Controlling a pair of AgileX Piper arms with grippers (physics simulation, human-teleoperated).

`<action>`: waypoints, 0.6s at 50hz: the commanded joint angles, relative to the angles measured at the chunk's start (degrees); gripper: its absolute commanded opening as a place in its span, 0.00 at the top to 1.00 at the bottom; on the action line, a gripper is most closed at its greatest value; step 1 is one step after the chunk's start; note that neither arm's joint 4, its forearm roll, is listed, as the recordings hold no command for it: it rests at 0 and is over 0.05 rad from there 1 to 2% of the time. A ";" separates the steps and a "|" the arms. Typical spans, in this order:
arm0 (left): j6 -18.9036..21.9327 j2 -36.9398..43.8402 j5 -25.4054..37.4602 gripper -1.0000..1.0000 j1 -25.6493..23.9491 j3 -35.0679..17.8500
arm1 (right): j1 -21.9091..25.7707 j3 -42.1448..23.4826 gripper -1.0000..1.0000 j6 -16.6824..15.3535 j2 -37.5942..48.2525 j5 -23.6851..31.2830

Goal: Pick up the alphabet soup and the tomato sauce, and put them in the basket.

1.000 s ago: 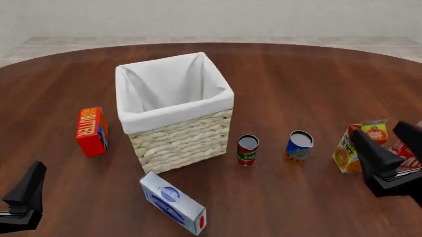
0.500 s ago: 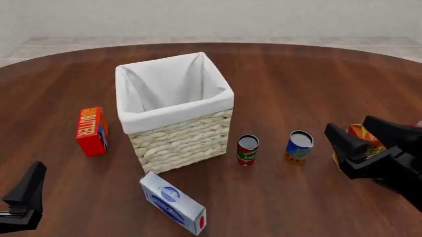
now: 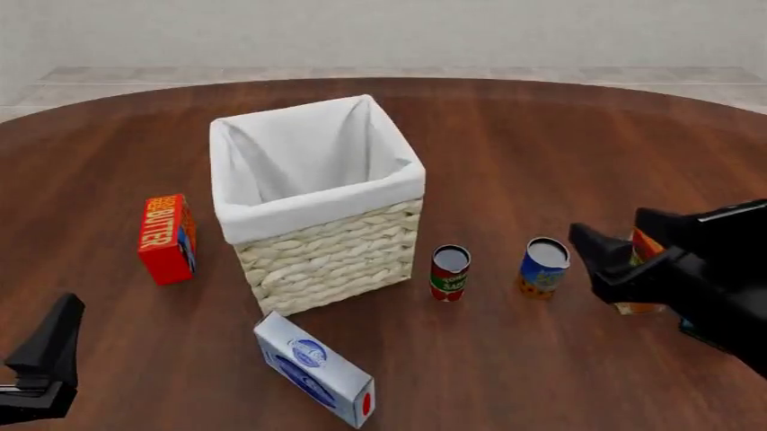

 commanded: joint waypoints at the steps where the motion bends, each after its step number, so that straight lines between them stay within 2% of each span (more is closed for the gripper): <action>1: 0.01 0.01 0.00 0.00 0.00 0.00 | -0.76 -0.73 0.00 -1.61 4.64 -1.17; 18: 0.01 0.00 0.00 0.00 -0.01 0.00 | -1.38 -0.21 0.00 -1.08 10.79 -5.97; 30: -0.01 -0.01 0.00 0.00 -0.01 0.00 | -2.38 -0.16 0.00 -1.97 14.51 -8.96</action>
